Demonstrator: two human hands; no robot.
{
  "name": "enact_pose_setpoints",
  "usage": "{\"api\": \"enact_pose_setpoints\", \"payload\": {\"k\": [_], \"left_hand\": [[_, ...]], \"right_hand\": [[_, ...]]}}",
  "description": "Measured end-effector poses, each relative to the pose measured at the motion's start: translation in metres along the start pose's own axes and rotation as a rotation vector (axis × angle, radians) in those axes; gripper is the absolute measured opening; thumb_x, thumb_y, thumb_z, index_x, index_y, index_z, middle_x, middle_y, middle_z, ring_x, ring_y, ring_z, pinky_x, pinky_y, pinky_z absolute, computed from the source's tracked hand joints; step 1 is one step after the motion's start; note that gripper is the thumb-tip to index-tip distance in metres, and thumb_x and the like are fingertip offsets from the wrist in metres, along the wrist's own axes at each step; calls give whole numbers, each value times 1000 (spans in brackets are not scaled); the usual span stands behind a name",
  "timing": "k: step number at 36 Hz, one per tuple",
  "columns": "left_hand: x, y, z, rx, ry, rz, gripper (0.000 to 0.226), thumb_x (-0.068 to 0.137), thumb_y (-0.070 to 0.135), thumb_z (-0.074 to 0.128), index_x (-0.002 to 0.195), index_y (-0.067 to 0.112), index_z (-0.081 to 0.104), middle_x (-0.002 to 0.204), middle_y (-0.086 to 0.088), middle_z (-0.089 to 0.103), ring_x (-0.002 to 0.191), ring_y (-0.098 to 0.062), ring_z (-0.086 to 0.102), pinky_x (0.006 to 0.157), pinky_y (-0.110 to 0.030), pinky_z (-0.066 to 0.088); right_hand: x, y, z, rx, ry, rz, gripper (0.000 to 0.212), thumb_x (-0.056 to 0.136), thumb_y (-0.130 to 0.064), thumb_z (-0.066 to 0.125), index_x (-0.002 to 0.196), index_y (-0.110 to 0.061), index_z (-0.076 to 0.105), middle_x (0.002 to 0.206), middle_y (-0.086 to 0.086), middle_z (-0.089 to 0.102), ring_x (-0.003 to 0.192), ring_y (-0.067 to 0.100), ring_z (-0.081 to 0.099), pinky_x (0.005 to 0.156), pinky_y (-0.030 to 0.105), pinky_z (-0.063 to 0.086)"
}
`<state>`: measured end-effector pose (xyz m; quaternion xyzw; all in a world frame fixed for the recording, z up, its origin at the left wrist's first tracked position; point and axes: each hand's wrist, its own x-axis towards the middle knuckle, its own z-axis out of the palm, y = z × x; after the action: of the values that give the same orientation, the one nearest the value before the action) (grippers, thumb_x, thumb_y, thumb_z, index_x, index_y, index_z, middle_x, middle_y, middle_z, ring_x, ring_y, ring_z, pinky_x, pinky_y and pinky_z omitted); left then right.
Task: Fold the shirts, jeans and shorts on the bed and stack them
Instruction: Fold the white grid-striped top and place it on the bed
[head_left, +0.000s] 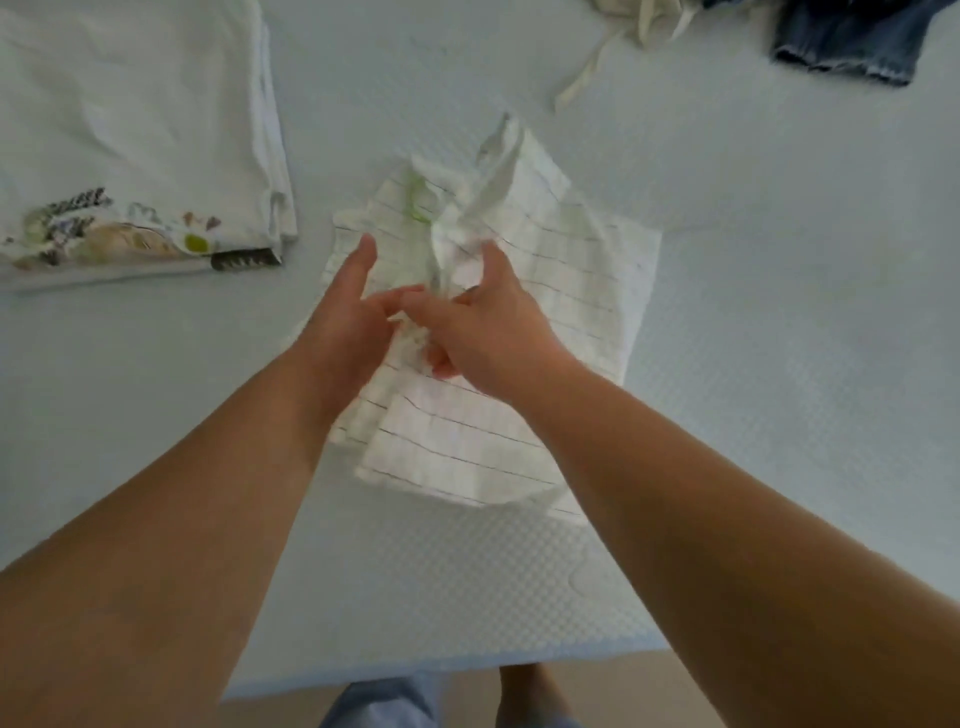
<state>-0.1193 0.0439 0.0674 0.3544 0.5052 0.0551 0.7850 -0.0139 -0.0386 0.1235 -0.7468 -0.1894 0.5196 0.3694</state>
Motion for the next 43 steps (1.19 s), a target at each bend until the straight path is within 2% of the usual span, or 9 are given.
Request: {"api": "enact_pose_setpoints", "payload": {"k": [1, 4, 7, 10, 14, 22, 26, 35, 43], "left_hand": [[1, 4, -9, -24, -26, -1, 35, 100, 42, 35, 82, 49, 64, 75, 27, 69, 72, 7, 67, 54, -14, 52], [2, 16, -33, 16, -242, -224, 64, 82, 74, 37, 110, 28, 70, 114, -2, 69, 103, -20, 66, 75, -34, 55], [10, 13, -31, 422, -62, -182, 65, 72, 67, 61, 123, 27, 61, 126, 0, 60, 110, -18, 60, 80, -30, 47], [15, 4, -16, 810, 161, 80, 50, 70, 56, 71, 104, 24, 54, 95, 15, 57, 85, -3, 54, 64, -21, 38], [14, -11, -5, 945, 252, 243, 37, 72, 38, 76, 71, 30, 40, 70, 17, 43, 63, 2, 40, 52, -21, 29], [0, 4, -31, 891, 382, 570, 45, 80, 33, 66, 59, 22, 28, 58, 9, 27, 45, -3, 26, 41, -12, 26], [5, 2, -55, 1009, 374, 333, 34, 86, 33, 58, 65, 18, 36, 61, 6, 35, 56, -13, 35, 48, -28, 27], [15, 0, -57, 992, 461, 377, 47, 83, 34, 64, 62, 19, 25, 60, 6, 25, 52, -12, 22, 47, -28, 20], [24, -1, -49, 1018, 418, 295, 34, 74, 51, 64, 77, 25, 43, 73, 12, 42, 66, -10, 44, 54, -27, 31]], "right_hand": [[8, 1, 12, -24, -11, 15, 82, 83, -39, 65, 147, -27, 14, 92, -1, 64, 66, 11, 66, 45, 17, 49], [16, 12, 32, -111, 1, 0, 74, 87, -40, 60, 147, -22, 21, 91, -13, 60, 74, 3, 60, 53, 17, 48], [2, 36, 30, -309, 169, -158, 53, 88, -37, 58, 136, -24, 41, 113, -13, 54, 94, 1, 54, 72, 15, 42], [-16, 64, 12, -484, 429, -292, 43, 88, -27, 58, 130, -18, 49, 122, -10, 44, 118, 8, 39, 100, 23, 30], [-24, 94, -14, -587, 533, -140, 59, 91, -31, 53, 143, -15, 32, 150, 1, 25, 140, 14, 12, 114, 29, 5], [-19, 108, 3, -727, 376, -257, 73, 92, -55, 26, 148, -20, -6, 151, -11, -13, 140, 4, -21, 112, 23, -18], [-1, 116, 16, -937, 184, -151, 73, 90, -63, 15, 142, -26, -23, 147, -5, -33, 135, 13, -36, 110, 36, -25], [12, 115, -1, -1003, 323, -247, 71, 92, -58, 18, 150, -23, -4, 150, -7, -25, 138, 11, -29, 108, 32, -26], [53, 128, -46, -1067, 283, -87, 79, 89, -66, 19, 148, -26, -14, 155, 1, -25, 139, 16, -27, 111, 36, -17]]}}
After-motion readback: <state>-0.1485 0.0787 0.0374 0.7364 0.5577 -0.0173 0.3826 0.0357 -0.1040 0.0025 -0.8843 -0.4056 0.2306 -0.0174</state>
